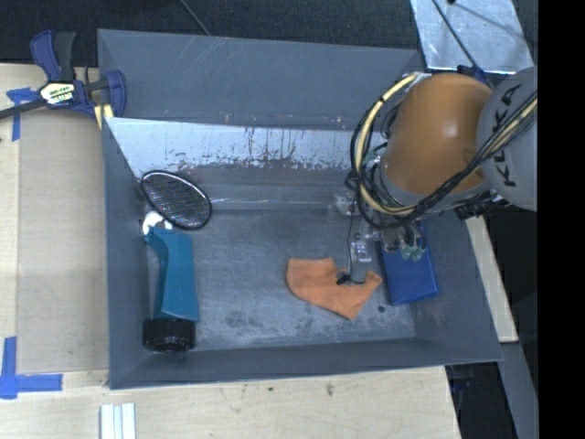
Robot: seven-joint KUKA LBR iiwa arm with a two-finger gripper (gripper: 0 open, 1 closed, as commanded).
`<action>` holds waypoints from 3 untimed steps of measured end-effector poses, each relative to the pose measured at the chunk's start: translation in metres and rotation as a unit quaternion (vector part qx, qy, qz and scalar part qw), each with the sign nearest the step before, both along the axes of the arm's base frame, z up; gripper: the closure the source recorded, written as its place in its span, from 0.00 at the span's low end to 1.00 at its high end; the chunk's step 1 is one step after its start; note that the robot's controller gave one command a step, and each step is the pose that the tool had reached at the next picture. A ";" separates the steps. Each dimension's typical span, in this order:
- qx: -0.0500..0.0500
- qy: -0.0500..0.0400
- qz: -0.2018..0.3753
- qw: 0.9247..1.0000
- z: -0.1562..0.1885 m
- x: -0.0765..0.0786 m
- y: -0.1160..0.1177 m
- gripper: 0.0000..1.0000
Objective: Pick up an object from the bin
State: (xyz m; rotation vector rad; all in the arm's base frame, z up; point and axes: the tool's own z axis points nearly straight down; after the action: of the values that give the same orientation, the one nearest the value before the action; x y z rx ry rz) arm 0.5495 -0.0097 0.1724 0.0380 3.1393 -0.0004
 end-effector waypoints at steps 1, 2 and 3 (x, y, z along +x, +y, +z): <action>0.000 -0.003 0.024 1.000 -0.036 -0.009 -0.017 0.00; 0.000 0.000 0.023 1.000 -0.094 -0.008 0.000 1.00; 0.000 0.000 0.024 1.000 -0.094 -0.008 0.000 1.00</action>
Offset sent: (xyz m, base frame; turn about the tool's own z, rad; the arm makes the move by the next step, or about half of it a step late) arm -0.0084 -0.0001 -0.0941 -0.0468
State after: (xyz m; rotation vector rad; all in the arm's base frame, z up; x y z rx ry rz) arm 0.5417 -0.0100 0.0783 -0.0360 3.1393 0.0002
